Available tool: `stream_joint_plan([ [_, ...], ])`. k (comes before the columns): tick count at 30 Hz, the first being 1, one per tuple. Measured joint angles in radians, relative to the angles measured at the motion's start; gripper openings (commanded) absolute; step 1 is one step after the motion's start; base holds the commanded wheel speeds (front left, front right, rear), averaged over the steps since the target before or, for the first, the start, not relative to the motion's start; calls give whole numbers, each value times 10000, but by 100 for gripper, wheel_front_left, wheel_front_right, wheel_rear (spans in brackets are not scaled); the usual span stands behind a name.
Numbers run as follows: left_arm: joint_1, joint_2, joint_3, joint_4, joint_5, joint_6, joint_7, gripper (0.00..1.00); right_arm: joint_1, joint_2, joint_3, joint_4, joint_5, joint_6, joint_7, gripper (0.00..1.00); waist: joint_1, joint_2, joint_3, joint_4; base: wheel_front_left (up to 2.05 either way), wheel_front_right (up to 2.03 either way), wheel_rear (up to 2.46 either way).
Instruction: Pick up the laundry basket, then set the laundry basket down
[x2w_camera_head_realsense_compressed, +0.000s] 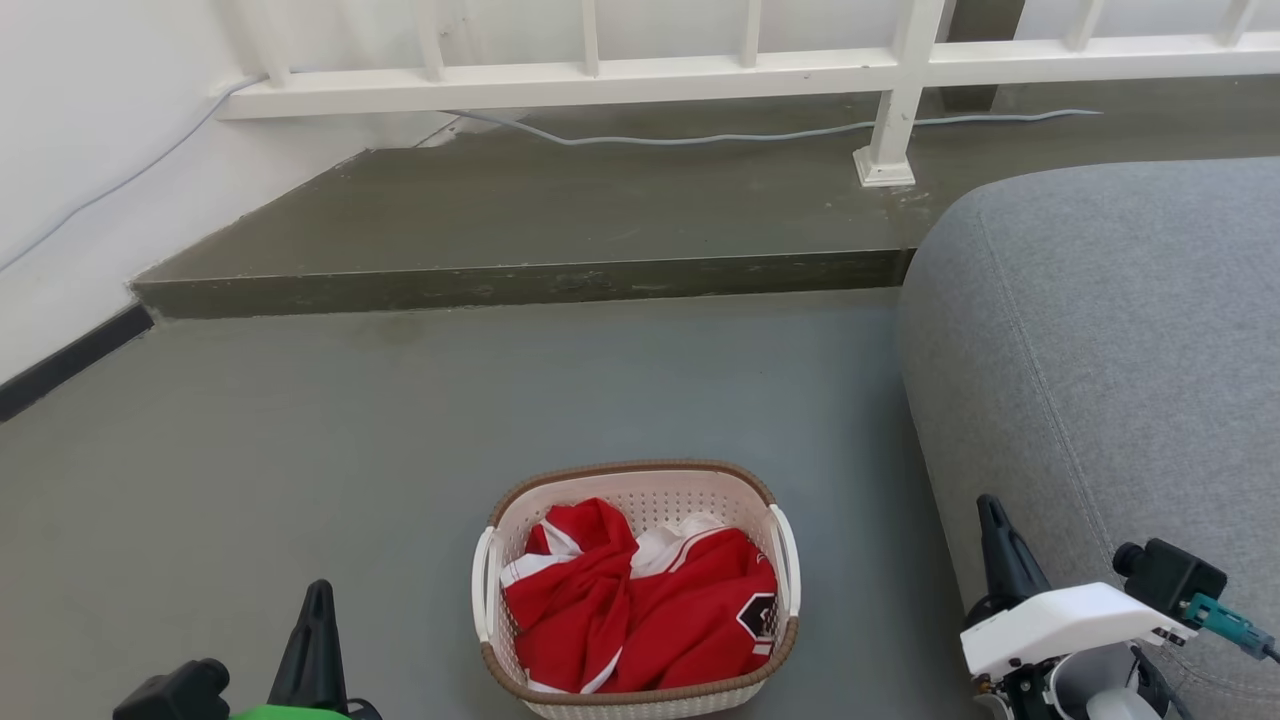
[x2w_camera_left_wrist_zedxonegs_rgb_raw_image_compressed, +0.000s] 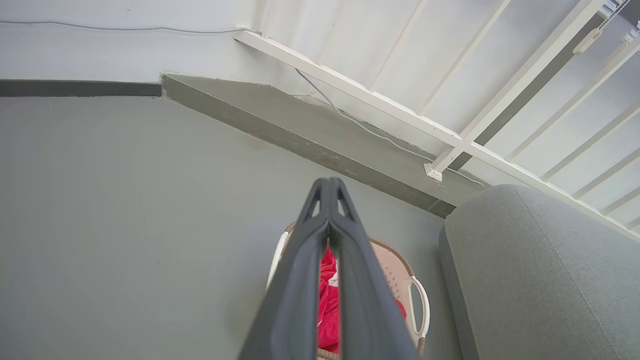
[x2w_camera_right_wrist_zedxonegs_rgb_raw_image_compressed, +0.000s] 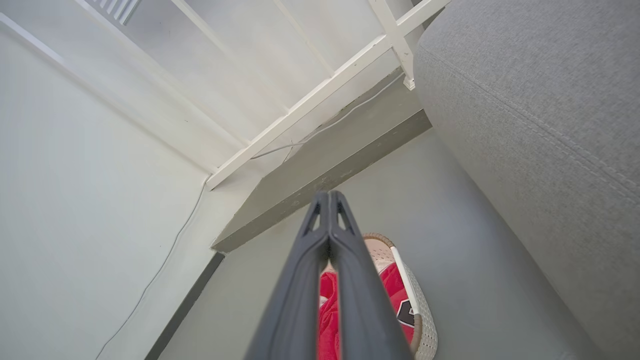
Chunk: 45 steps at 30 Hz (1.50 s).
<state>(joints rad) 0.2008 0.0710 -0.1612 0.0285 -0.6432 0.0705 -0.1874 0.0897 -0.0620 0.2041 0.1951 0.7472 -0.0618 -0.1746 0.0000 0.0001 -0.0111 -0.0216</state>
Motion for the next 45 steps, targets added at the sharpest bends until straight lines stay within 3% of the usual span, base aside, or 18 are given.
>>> stream_joint_plan([
  [45,-1371,303,734,1252,-6698,-1045,1267,0,-783,-209,-1542,318,5891,1058,1329,0,0,0,101,135,0,0,0],
])
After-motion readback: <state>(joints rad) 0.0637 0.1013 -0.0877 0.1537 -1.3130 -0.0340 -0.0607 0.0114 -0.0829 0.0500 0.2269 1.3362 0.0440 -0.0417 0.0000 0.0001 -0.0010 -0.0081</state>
